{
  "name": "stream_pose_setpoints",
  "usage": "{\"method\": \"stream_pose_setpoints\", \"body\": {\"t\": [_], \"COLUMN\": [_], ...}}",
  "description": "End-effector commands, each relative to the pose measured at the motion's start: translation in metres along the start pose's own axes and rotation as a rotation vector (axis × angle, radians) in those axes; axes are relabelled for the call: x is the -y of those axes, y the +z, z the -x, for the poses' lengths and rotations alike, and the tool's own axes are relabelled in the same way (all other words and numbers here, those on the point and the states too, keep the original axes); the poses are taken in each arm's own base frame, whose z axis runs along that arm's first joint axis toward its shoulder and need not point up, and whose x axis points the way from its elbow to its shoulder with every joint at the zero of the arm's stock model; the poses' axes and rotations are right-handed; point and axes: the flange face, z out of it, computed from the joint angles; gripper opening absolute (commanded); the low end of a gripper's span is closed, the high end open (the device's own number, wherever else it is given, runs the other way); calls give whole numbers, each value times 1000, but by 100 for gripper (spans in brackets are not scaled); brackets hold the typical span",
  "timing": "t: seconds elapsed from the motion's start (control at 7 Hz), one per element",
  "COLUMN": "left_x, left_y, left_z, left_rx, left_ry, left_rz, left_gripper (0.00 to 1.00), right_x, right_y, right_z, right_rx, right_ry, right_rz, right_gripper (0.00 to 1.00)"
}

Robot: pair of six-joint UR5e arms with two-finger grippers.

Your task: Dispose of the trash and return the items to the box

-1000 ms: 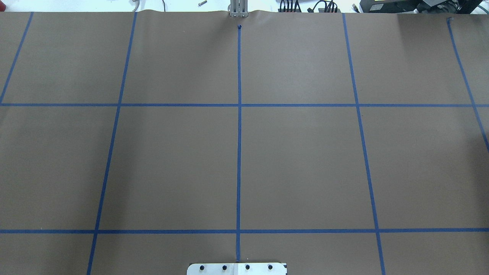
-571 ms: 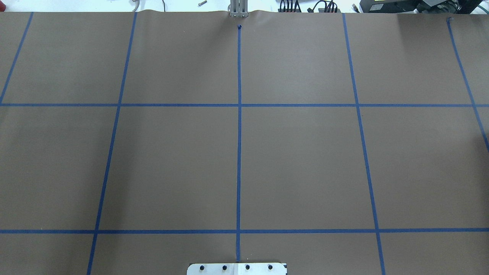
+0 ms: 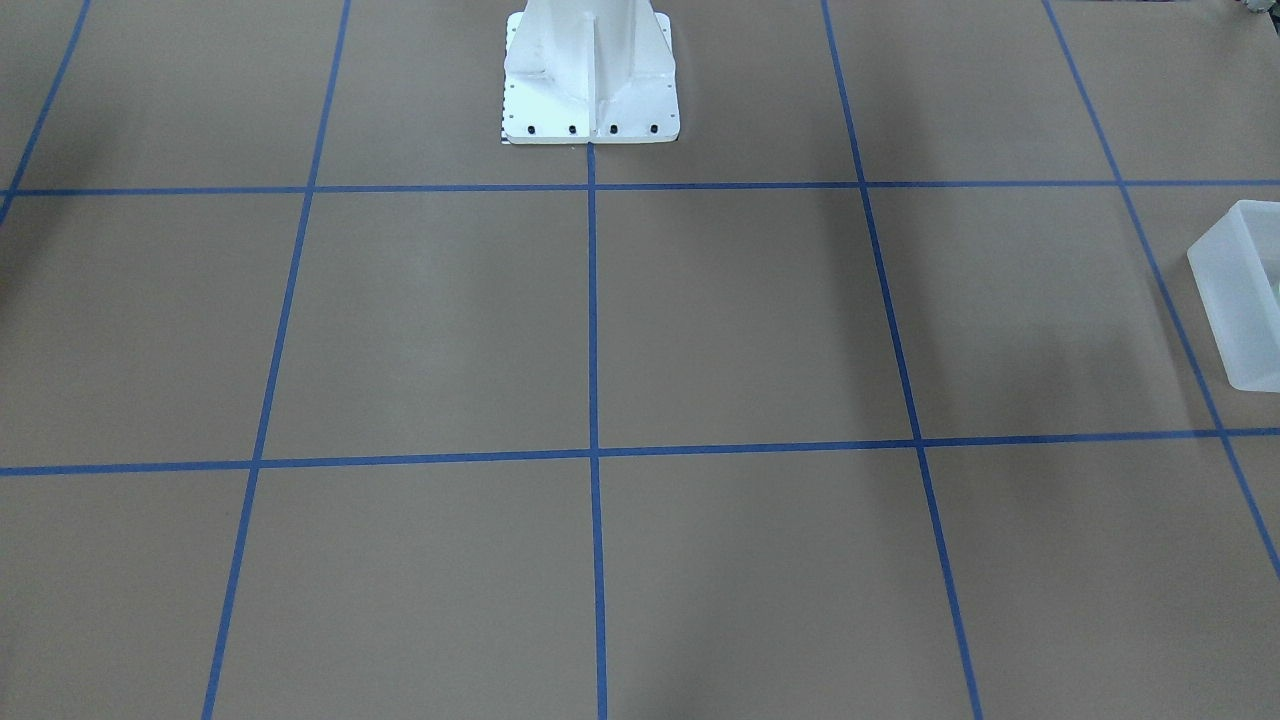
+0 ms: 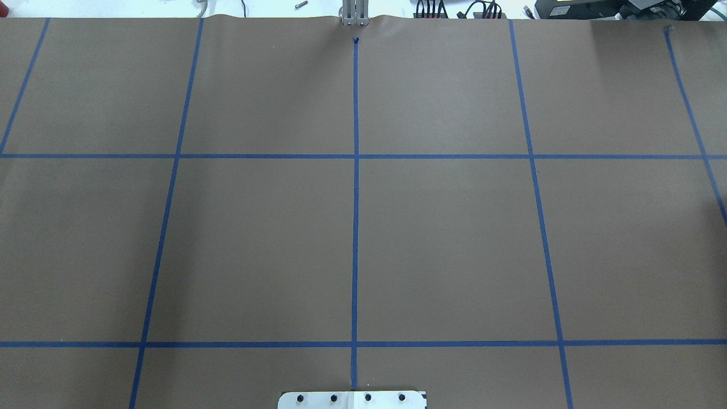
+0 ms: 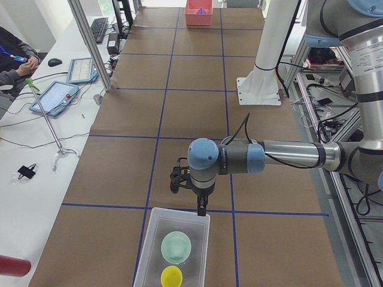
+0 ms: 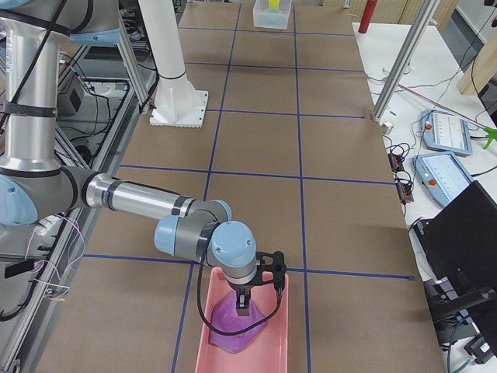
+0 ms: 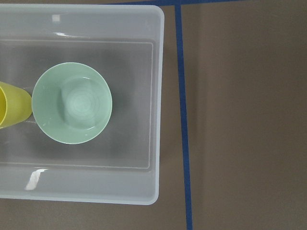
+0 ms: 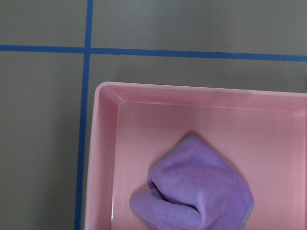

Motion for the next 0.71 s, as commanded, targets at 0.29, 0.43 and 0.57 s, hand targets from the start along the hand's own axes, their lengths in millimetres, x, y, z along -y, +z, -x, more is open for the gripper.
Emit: {"method": "stream_pose_setpoints", "body": {"t": [0.29,0.43,0.57], "left_x": [-7,-7,-8], "left_y": [5,5,6], "left_z": [4,4,5], "left_rx": [-2,-3,-3], "left_ry": [-12,-13,-15], "left_rz": [13,14,16], "left_gripper": [98,98,98], "right_x": [46,36,30], "right_y": [12,19,27], "right_z": [105,96,90], "right_rx": [-65,-81,-61], "right_ry": [83,56,59], "right_rz": [31,31,40], "right_gripper": [100,100,100]}}
